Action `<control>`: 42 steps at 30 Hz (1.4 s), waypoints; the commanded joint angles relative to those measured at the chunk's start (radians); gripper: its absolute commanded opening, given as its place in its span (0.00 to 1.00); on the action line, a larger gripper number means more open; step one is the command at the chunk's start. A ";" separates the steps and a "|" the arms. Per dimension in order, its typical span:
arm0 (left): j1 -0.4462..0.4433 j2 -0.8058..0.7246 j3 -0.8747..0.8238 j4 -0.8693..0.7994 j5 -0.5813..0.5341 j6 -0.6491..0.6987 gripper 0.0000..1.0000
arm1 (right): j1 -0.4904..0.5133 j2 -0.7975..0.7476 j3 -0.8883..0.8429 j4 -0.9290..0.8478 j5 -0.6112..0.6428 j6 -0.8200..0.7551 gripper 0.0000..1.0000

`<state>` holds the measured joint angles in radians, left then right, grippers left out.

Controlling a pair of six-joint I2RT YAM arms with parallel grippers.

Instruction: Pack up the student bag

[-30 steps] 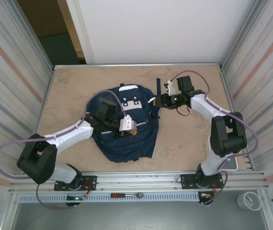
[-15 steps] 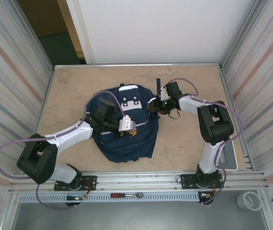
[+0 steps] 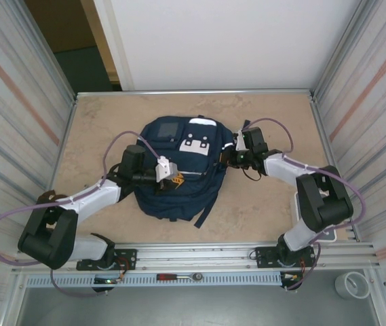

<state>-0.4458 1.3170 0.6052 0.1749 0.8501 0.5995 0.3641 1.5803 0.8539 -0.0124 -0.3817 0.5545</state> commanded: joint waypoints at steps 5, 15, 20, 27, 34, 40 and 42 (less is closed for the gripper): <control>0.004 0.005 0.006 0.126 0.040 -0.082 0.11 | 0.011 -0.042 0.023 -0.019 0.020 -0.013 0.04; -0.198 0.085 0.184 -0.088 -0.239 -0.036 0.43 | -0.102 -0.033 0.127 -0.155 0.152 -0.094 0.42; -0.187 -0.028 0.112 0.032 -0.381 -0.113 0.58 | -0.107 -0.205 0.089 -0.181 0.289 -0.159 0.56; -0.082 -0.246 -0.055 0.228 -0.762 -0.319 0.78 | -0.090 -0.431 -0.020 -0.149 0.543 -0.256 0.84; 0.098 -0.400 -0.134 0.165 -1.116 -0.471 0.99 | -0.119 -0.555 -0.147 -0.034 0.817 -0.277 0.99; 0.289 -0.418 -0.226 0.211 -1.146 -0.538 0.99 | -0.210 -0.487 -0.222 0.051 0.938 -0.241 0.99; 0.342 -0.387 -0.271 0.287 -1.140 -0.534 0.99 | -0.241 -0.424 -0.237 0.078 0.948 -0.246 0.99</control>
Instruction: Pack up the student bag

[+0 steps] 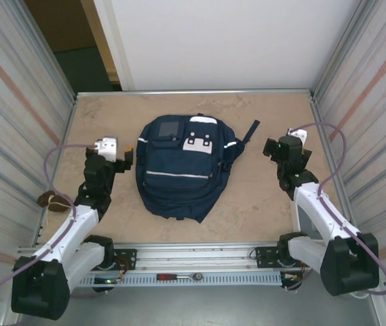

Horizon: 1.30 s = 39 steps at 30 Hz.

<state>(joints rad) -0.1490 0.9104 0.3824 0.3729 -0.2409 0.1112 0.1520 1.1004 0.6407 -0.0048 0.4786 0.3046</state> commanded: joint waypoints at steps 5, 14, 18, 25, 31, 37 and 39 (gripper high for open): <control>0.100 0.114 -0.086 0.187 -0.043 -0.029 0.99 | -0.047 0.167 -0.175 0.375 0.074 -0.092 0.99; 0.098 0.336 -0.067 0.314 0.017 -0.005 0.99 | -0.049 0.254 -0.229 0.600 -0.048 -0.167 0.99; 0.099 0.339 -0.071 0.330 0.027 -0.007 0.99 | -0.053 0.255 -0.283 0.736 -0.070 -0.203 0.99; 0.107 0.303 -0.135 0.413 0.112 -0.037 0.99 | -0.074 0.382 -0.304 0.922 -0.144 -0.246 0.99; 0.109 0.473 -0.134 0.601 0.202 -0.047 0.99 | -0.123 0.431 -0.299 0.925 -0.242 -0.213 0.99; 0.108 0.597 0.016 0.432 0.208 -0.040 0.99 | -0.143 0.438 -0.259 0.860 -0.289 -0.208 0.99; 0.108 0.611 0.015 0.471 0.200 -0.039 0.99 | -0.143 0.442 -0.260 0.865 -0.292 -0.208 0.99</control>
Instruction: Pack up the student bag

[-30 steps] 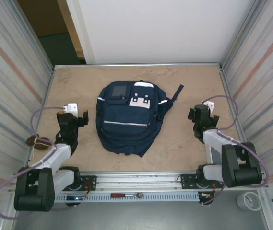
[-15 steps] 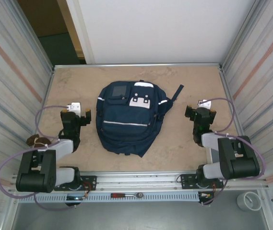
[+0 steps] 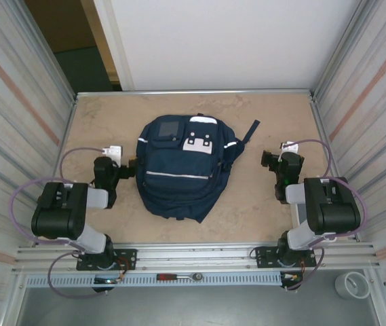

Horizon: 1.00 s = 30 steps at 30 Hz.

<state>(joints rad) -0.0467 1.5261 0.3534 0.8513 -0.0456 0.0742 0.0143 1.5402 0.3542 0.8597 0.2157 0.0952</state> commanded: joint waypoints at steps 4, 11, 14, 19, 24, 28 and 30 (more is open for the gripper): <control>0.006 -0.012 0.047 -0.028 0.001 -0.005 0.99 | -0.014 0.000 0.032 -0.014 -0.047 0.005 0.99; 0.006 -0.018 0.050 -0.049 0.004 -0.007 0.99 | -0.020 0.000 0.036 -0.022 -0.062 0.007 0.99; 0.006 -0.017 0.050 -0.049 0.004 -0.007 0.99 | -0.020 0.000 0.037 -0.021 -0.062 0.006 0.99; 0.005 -0.016 0.050 -0.049 0.006 -0.007 0.99 | -0.020 0.000 0.036 -0.022 -0.062 0.007 0.99; 0.006 -0.015 0.052 -0.048 0.006 -0.007 0.99 | -0.020 0.001 0.036 -0.022 -0.062 0.006 0.99; 0.005 -0.017 0.052 -0.049 0.006 -0.007 0.99 | -0.020 0.001 0.037 -0.022 -0.062 0.007 0.99; 0.006 -0.016 0.051 -0.049 0.007 -0.007 0.99 | -0.020 0.000 0.037 -0.022 -0.061 0.006 0.99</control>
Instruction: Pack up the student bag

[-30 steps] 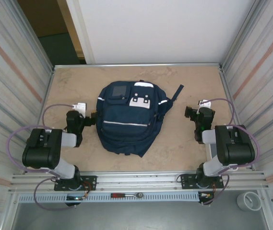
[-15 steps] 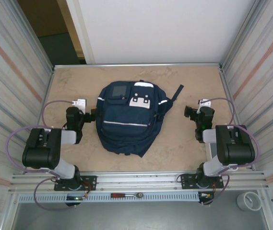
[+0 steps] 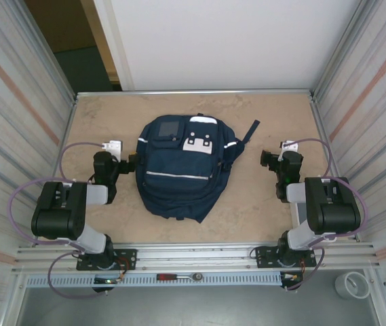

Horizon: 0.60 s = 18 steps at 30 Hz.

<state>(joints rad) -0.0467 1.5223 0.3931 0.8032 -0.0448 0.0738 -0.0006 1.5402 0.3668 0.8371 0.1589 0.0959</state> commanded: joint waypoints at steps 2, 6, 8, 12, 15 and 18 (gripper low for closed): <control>0.005 -0.011 0.012 -0.001 0.005 -0.006 0.99 | -0.004 0.000 0.024 0.001 -0.004 0.006 0.99; 0.008 -0.011 0.015 -0.005 0.009 -0.006 0.99 | -0.004 0.000 0.024 0.000 -0.005 0.005 0.99; 0.008 -0.012 0.015 -0.006 0.012 -0.006 0.99 | -0.004 -0.001 0.023 0.001 -0.005 0.005 0.99; 0.009 -0.011 0.015 -0.006 0.011 -0.006 0.99 | -0.004 0.000 0.024 0.002 -0.005 0.005 0.99; 0.009 -0.011 0.014 -0.006 0.012 -0.006 0.99 | -0.003 0.000 0.024 0.001 -0.005 0.006 0.99; 0.009 -0.011 0.015 -0.006 0.011 -0.007 0.99 | -0.003 0.000 0.024 0.000 -0.005 0.005 0.99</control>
<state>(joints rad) -0.0452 1.5223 0.3931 0.8028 -0.0441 0.0738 -0.0006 1.5402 0.3668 0.8371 0.1589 0.0959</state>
